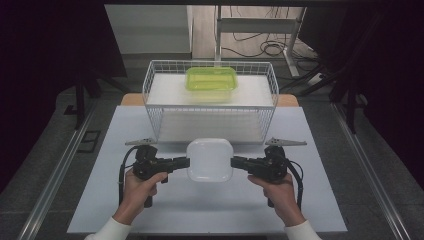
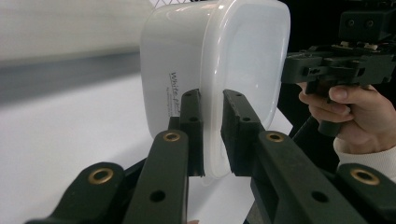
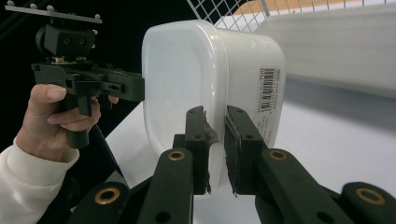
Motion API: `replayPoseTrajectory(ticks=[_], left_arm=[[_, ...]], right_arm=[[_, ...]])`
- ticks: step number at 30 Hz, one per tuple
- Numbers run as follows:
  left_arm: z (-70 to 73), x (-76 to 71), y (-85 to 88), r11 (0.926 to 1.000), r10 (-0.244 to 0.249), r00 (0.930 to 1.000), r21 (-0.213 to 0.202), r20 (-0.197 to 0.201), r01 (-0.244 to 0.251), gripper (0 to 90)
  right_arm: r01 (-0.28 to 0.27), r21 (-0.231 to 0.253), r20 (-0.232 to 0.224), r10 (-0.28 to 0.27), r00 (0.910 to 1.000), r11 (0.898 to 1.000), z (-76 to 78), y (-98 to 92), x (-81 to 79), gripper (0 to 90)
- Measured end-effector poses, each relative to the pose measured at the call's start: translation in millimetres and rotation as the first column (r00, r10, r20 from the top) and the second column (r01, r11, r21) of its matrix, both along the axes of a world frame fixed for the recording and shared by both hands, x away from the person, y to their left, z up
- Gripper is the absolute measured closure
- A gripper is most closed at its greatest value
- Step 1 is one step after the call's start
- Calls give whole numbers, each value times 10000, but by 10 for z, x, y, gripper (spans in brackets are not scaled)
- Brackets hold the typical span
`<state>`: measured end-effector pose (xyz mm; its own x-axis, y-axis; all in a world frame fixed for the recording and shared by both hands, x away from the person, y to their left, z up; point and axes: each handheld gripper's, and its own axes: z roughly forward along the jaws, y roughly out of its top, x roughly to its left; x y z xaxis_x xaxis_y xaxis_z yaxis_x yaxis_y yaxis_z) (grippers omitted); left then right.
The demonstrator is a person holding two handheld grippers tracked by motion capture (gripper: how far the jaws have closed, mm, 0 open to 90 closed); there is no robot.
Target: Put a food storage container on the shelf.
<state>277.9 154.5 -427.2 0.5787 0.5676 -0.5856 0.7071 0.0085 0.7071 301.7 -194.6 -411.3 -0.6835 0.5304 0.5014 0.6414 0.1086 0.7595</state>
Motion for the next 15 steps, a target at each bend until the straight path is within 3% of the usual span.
replayPoseTrajectory(ticks=[6, 15], left_arm=[[147, 69, -11, 10000, 21, 9998, 69, 195, -22, 788], [491, 141, -4, 9998, 27, 9965, 210, 841, -45, 787]], right_arm=[[57, -2, 261, -57, 9996, 10000, 133, -4, 51, 796], [26, 200, 681, -40, 9977, 9998, 405, -4, 131, 796]])
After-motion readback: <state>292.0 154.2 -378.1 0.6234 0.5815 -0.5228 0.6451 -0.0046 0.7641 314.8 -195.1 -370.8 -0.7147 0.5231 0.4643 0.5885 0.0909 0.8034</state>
